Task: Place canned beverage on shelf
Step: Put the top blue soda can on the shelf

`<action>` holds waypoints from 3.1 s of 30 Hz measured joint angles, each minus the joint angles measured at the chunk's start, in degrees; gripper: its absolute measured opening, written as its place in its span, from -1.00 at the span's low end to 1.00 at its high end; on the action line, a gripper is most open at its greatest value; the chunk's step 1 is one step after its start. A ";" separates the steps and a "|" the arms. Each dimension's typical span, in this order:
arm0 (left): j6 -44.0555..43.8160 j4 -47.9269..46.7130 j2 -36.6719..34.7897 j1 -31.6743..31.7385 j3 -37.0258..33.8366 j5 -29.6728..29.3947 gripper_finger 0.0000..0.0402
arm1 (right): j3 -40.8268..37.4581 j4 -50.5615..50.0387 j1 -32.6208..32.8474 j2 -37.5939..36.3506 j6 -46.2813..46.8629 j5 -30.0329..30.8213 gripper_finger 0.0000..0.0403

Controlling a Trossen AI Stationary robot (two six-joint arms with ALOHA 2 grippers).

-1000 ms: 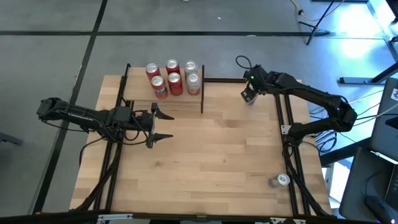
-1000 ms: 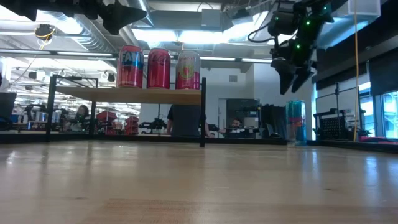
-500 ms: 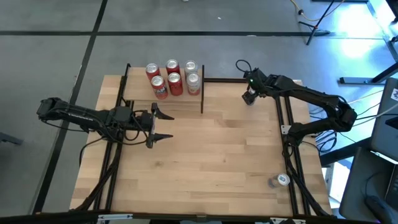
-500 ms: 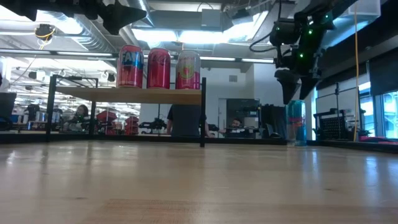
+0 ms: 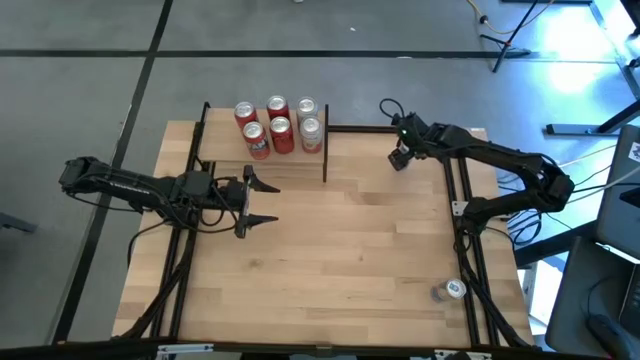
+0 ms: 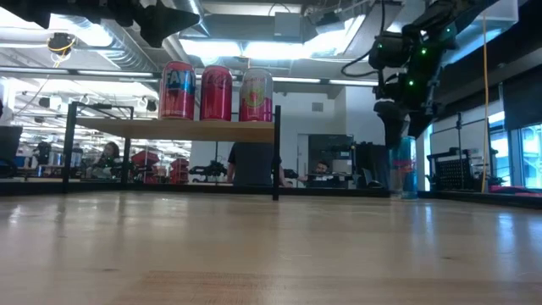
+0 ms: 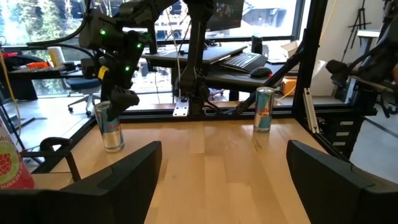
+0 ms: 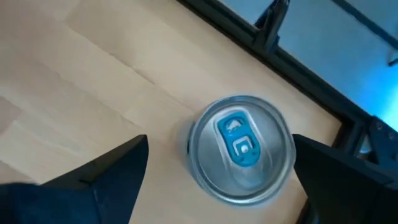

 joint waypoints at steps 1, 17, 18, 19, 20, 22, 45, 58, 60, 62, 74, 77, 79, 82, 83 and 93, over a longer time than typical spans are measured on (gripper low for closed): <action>0.02 -0.02 0.02 0.00 0.00 -0.01 0.59 | -0.36 1.15 -0.02 0.00 0.02 0.00 0.84; 0.04 -0.02 0.00 0.00 0.00 0.00 0.59 | -1.70 2.81 0.69 5.23 0.80 -0.83 0.17; 0.04 -0.03 0.02 0.00 0.00 0.00 0.59 | -1.70 2.75 1.49 5.09 0.65 -0.45 0.06; 0.04 -0.05 0.01 0.00 0.00 0.00 0.59 | -1.70 2.51 2.61 4.69 0.49 -0.30 -0.03; 0.05 -0.06 0.00 0.00 0.00 -0.01 0.59 | -1.64 2.05 3.81 4.10 0.47 -0.53 -0.04; 0.04 -0.17 0.02 0.00 0.00 0.00 0.59 | -0.96 1.63 7.00 2.82 0.66 -0.81 -0.04; -8.89 -6.01 8.79 -4.89 0.02 -8.90 0.59 | 17.85 9.29 43.82 16.10 3.61 -2.46 -0.04; -15.96 -7.73 15.95 -9.49 0.02 -21.24 0.59 | 36.50 4.02 43.45 33.77 7.41 -5.21 -0.02; -16.47 -7.50 16.59 -9.43 0.02 -21.43 0.59 | 36.77 4.39 43.45 35.10 7.44 -6.30 0.01; -16.51 -7.41 16.62 -9.43 0.00 -21.46 0.59 | 36.83 5.60 43.45 36.10 7.50 -7.25 0.02; -16.48 -6.38 16.58 -9.44 0.02 -21.44 0.59 | 36.88 7.10 43.47 38.75 5.60 -8.28 0.17; -16.48 -6.38 16.58 -9.44 0.02 -21.14 0.59 | 36.88 7.25 43.47 38.75 5.60 -8.30 0.29; -16.48 -6.38 16.58 -9.44 0.02 -21.13 0.59 | 36.88 7.42 43.47 38.72 5.59 -8.39 0.36; -16.46 -6.38 16.58 -9.44 0.02 -21.11 0.59 | 36.90 7.50 43.48 38.69 5.55 -8.30 0.43; -16.46 -6.38 16.58 -9.44 0.02 -21.11 0.59 | 36.90 7.51 43.46 38.69 5.52 -8.29 0.44; -16.29 -6.40 16.58 -9.44 0.00 -20.93 0.59 | 40.10 -2.39 43.52 33.43 2.85 -9.31 0.47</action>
